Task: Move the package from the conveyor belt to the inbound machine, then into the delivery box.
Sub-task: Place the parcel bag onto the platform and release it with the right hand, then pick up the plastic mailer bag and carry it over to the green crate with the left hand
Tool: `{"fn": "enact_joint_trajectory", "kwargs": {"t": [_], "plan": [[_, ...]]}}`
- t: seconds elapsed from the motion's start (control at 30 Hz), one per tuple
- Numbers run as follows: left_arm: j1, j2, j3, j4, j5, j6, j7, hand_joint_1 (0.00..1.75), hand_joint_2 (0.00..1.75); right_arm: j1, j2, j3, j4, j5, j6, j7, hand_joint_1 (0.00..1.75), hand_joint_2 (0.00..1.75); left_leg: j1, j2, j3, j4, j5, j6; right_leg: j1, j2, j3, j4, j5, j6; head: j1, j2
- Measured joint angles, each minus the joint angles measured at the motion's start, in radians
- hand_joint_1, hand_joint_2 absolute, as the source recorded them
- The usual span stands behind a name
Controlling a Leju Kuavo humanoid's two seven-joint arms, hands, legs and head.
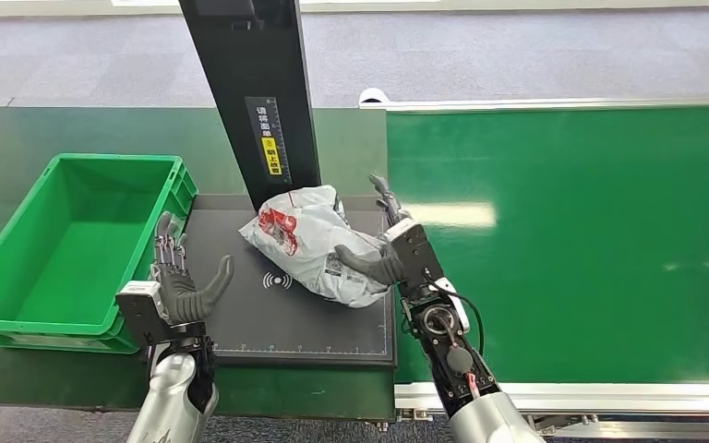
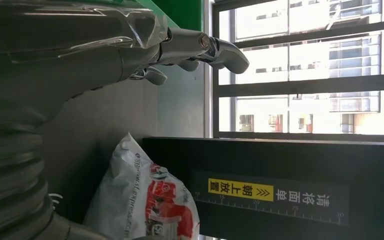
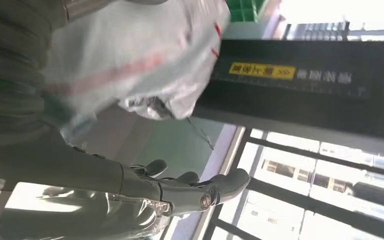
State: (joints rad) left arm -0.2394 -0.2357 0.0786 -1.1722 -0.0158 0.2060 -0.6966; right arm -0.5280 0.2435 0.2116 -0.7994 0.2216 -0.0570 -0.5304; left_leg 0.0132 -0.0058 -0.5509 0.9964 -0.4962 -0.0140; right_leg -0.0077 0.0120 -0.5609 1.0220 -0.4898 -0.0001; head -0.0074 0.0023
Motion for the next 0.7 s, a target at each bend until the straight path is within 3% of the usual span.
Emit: {"fn": "enact_joint_trajectory", "kwargs": {"t": [0.1, 0.23, 0.43, 0.57, 0.7], "plan": [[0.0, -0.002, -0.013, 0.002, -0.029, -0.006, 0.016, 0.0, 1.75, 0.001, -0.009, -0.06, -0.02, -0.012, -0.084, 0.016, 0.0, 1.75, 0.0, 0.0, 0.0, 0.0, 0.0, 0.0, 0.0, -0.001, 0.0, 0.0, 0.0, 0.0, 0.0, 0.0], [-0.012, -0.007, -0.037, 0.016, -0.079, -0.004, 0.045, 0.0, 1.75, -0.002, -0.024, -0.116, -0.029, 0.11, -0.252, 0.065, 0.0, 1.75, -0.001, 0.0, 0.0, 0.0, 0.0, 0.0, -0.001, 0.0, 0.0, 0.0, 0.0, 0.0, 0.0, 0.0], [-0.052, -0.016, -0.063, 0.061, -0.14, 0.024, 0.058, 0.0, 1.75, -0.013, -0.029, -0.153, -0.025, 0.188, -0.309, 0.102, 0.0, 1.75, -0.001, 0.0, 0.0, 0.0, 0.0, 0.0, -0.001, 0.0, 0.0, 0.0, 0.0, 0.0, 0.0, 0.0], [-0.146, -0.029, -0.103, 0.159, -0.287, 0.108, 0.093, 0.0, 1.75, -0.039, -0.027, -0.18, -0.008, 0.249, -0.319, 0.128, 0.0, 1.75, -0.001, -0.001, 0.0, 0.0, 0.001, 0.001, -0.001, -0.001, 0.0, 0.0, 0.001, 0.001, 0.0, 0.0], [-0.285, -0.054, -0.174, 0.316, -0.518, 0.225, 0.237, 0.0, 1.75, -0.056, -0.013, -0.186, 0.01, 0.306, -0.313, 0.156, 0.0, 1.75, -0.001, -0.001, -0.001, 0.001, 0.001, 0.001, -0.001, -0.001, 0.0, 0.0, 0.002, 0.002, 0.0, 0.0]]}}
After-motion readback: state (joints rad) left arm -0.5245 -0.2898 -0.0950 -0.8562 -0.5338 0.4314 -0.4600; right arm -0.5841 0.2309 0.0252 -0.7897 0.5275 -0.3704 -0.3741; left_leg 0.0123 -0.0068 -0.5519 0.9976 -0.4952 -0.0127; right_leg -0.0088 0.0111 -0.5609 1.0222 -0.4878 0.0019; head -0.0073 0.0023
